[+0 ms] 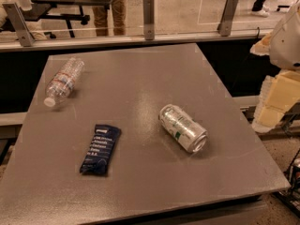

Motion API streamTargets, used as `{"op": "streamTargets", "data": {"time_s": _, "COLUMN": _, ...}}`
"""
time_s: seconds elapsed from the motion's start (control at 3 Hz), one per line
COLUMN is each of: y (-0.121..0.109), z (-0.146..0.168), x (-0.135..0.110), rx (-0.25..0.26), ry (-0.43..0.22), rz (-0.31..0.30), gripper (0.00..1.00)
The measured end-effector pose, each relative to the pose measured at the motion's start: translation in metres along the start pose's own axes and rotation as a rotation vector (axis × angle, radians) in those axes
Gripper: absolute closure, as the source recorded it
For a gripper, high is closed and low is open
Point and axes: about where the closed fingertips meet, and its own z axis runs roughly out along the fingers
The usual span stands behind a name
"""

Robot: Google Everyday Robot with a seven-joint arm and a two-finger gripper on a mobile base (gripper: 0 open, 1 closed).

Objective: Place 7up can upright

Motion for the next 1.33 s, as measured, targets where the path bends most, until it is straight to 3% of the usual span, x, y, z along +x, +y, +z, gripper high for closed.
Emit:
{"op": "streamTargets", "data": {"time_s": 0.67, "y": -0.001, "z": -0.001, "x": -0.004, "rx": -0.002, "ry": -0.002, "rz": -0.002, "gripper": 0.0}}
{"op": "streamTargets", "data": {"time_s": 1.0, "y": 0.004, "z": 0.003, "x": -0.033, "rx": -0.044, "ry": -0.024, "rz": 0.009, "gripper": 0.0}}
{"op": "streamTargets", "data": {"time_s": 1.33, "y": 0.015, "z": 0.022, "x": -0.089, "rx": -0.108, "ry": -0.009, "rz": 0.076, "gripper": 0.0}}
